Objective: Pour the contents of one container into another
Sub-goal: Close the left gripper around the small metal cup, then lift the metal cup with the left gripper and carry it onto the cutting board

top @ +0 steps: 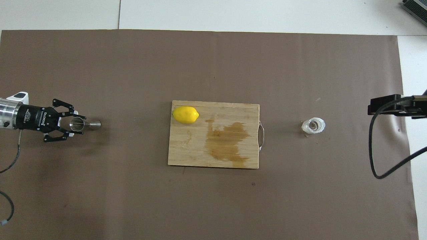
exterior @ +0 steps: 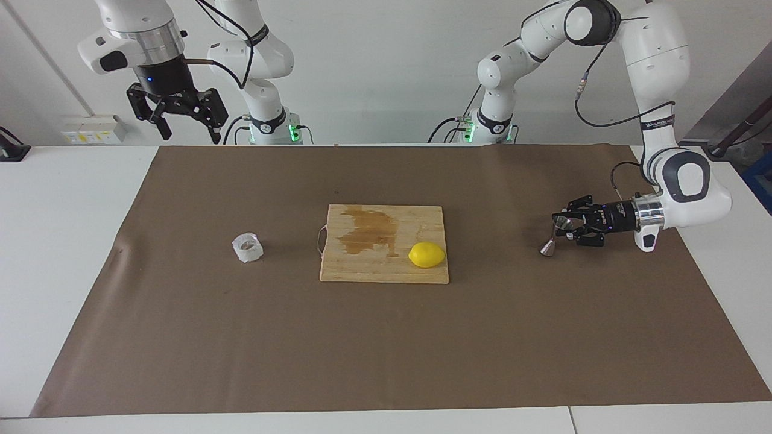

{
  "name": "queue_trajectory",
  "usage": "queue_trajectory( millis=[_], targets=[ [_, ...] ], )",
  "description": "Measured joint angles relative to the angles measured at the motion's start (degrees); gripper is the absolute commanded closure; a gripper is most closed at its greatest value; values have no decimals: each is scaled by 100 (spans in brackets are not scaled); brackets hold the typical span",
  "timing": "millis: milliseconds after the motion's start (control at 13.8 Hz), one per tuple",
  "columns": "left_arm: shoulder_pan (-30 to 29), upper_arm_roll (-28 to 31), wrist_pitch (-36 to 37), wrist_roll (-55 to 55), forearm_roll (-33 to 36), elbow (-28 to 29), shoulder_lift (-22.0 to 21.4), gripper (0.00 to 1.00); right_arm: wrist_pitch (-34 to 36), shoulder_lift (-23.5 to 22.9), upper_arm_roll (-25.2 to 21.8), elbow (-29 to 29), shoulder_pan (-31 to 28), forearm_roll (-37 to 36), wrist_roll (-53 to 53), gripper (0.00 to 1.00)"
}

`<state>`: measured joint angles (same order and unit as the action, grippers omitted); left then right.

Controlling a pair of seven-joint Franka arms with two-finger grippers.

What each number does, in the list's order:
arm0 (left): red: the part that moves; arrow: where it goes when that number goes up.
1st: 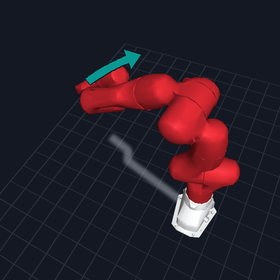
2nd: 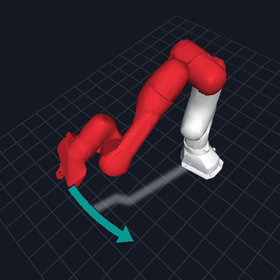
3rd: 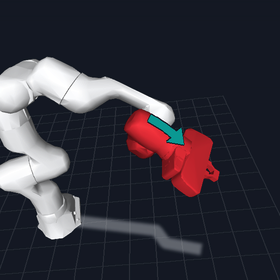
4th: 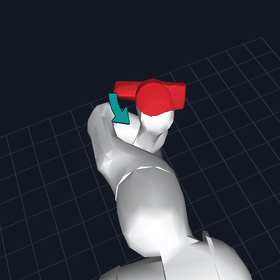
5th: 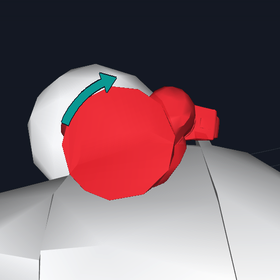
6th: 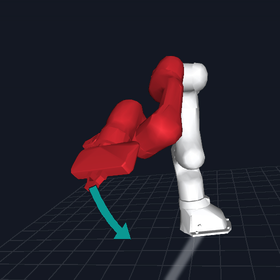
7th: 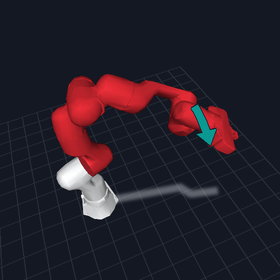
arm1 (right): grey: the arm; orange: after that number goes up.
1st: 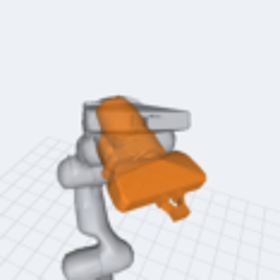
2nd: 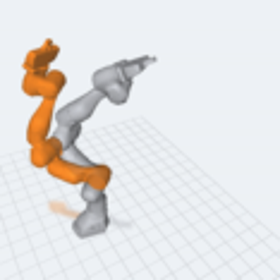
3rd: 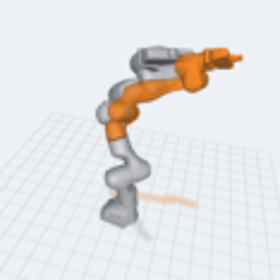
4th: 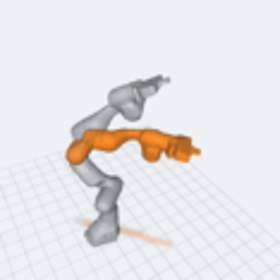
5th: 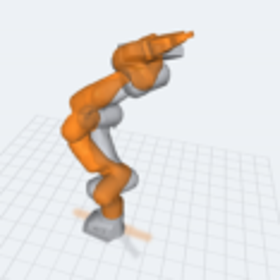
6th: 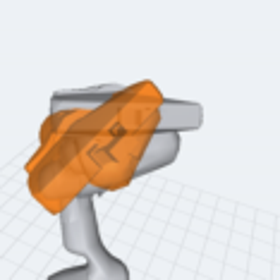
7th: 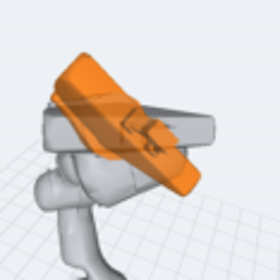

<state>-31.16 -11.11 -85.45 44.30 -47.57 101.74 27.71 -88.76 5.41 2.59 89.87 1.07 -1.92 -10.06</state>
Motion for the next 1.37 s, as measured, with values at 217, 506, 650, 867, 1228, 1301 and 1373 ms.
queue_trajectory(
  millis=[217,506,650,867,1228,1301,1373],
  targets=[
    [-1,-20,0,6,0,0,1,86,0,0,0,0,0,0,0,0],
    [1,-222,9,53,-17,-22,0,100,0,0,0,0,0,0,0,0],
    [3,-387,12,234,-84,-34,0,100,0,0,0,0,0,0,0,0],
    [8,-724,12,828,-335,-127,-32,100,0,0,0,0,0,0,0,0],
    [618,-907,-440,1678,-969,-171,-293,100,0,0,0,0,0,0,0,0],
    [818,-910,-616,1809,-1133,-169,-332,100,0,0,0,0,0,0,0,0],
    [1025,-912,-806,1938,-1343,-163,-364,100,0,0,0,0,0,0,0,0]
  ],
)
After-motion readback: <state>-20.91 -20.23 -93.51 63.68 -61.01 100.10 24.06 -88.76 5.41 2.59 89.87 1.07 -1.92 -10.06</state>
